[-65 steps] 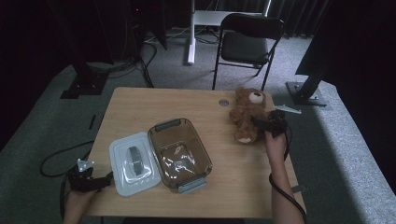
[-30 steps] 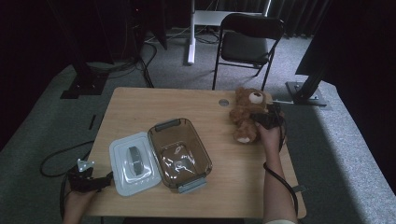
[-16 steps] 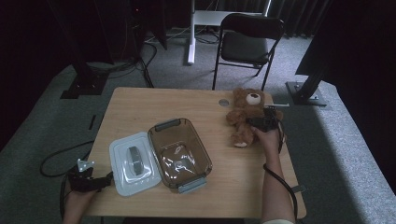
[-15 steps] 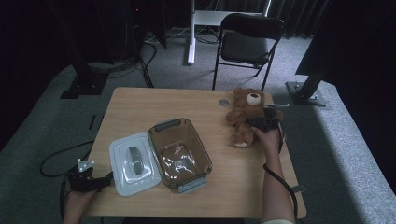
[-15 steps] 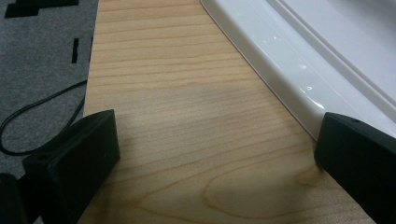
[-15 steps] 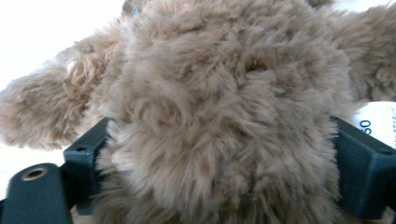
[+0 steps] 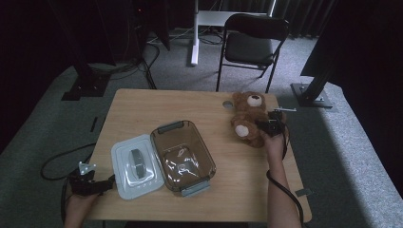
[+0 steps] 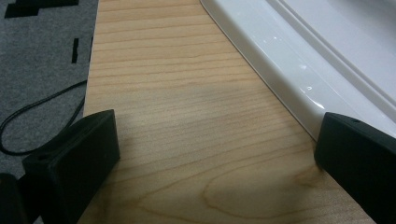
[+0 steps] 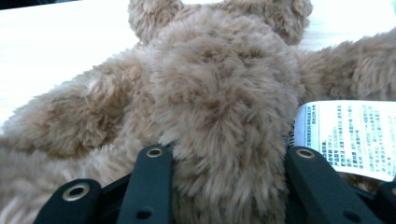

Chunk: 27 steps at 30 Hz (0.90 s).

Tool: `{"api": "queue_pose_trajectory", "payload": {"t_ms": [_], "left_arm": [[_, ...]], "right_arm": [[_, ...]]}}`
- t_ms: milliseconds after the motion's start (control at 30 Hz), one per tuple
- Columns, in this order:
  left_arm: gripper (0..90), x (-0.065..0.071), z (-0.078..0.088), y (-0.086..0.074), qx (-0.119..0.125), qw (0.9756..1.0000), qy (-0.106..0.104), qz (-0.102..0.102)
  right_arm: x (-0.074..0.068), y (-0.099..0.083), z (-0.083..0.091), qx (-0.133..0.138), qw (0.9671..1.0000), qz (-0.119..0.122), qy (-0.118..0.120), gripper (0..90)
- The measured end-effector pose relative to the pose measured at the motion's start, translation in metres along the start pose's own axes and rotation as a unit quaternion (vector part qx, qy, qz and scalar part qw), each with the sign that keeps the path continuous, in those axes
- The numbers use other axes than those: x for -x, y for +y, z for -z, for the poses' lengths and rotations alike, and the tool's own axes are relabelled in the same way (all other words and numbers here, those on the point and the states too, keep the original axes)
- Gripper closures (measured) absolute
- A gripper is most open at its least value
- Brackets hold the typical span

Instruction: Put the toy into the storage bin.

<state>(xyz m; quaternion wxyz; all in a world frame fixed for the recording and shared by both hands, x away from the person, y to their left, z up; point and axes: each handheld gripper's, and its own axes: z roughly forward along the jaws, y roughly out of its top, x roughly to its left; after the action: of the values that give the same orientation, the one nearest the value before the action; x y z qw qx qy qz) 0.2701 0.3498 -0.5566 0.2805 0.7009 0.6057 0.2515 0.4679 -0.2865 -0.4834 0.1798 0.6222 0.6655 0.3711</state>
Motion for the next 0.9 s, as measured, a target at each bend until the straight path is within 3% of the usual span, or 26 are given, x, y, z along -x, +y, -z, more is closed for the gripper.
{"api": "queue_pose_trajectory", "payload": {"t_ms": [333, 600, 800, 900], "left_arm": [[0.6, 0.0, 0.0, 0.0, 0.0, 1.0, 0.0, 0.0], [0.6, 0.0, 0.0, 0.0, 0.0, 1.0, 0.0, 0.0], [0.6, 0.0, 0.0, 0.0, 0.0, 1.0, 0.0, 0.0], [0.6, 0.0, 0.0, 0.0, 0.0, 1.0, 0.0, -0.001]], "right_arm": [[-0.026, 0.0, 0.034, 0.024, 0.9992, 0.023, 0.02, 67.9], [-0.054, 0.004, 0.066, 0.057, 0.9961, 0.036, 0.056, 67.8], [-0.087, 0.008, 0.1, 0.099, 0.9886, 0.051, 0.101, 67.8], [-0.101, 0.007, 0.114, 0.114, 0.9831, 0.054, 0.132, 67.7]]}}
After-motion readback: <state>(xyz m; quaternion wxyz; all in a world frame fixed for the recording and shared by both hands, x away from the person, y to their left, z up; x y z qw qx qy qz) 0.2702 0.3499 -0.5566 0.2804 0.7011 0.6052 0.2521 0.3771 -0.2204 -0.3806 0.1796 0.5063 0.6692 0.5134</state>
